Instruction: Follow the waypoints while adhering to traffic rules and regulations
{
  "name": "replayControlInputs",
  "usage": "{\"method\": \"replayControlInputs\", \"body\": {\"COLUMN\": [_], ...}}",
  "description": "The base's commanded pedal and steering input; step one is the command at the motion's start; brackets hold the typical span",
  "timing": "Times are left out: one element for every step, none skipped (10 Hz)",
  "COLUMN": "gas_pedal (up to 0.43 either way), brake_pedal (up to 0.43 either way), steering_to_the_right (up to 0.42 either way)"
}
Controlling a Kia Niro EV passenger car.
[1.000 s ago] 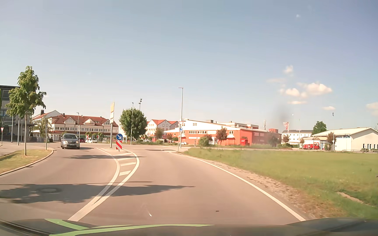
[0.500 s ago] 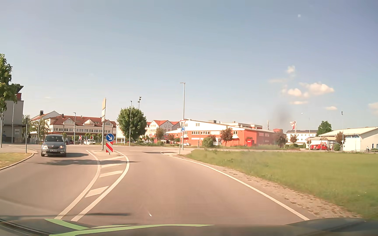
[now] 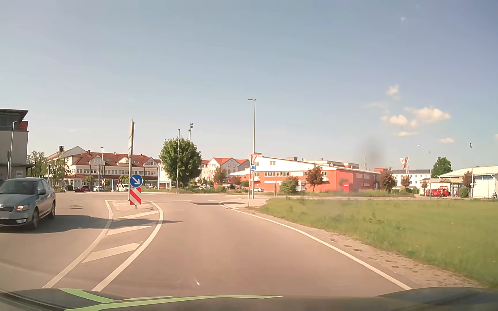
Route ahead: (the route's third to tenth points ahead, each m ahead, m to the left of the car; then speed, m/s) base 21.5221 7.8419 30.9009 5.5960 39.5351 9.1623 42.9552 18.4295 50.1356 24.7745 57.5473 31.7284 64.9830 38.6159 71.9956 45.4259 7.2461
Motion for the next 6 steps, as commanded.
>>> {"method": "replayControlInputs", "body": {"gas_pedal": [0.0,0.0,0.0,0.0,0.0,0.0], "brake_pedal": [0.0,0.0,0.0,0.0,0.0,0.0], "steering_to_the_right": [-0.05,-0.05,-0.05,-0.05,-0.052,-0.055]}}
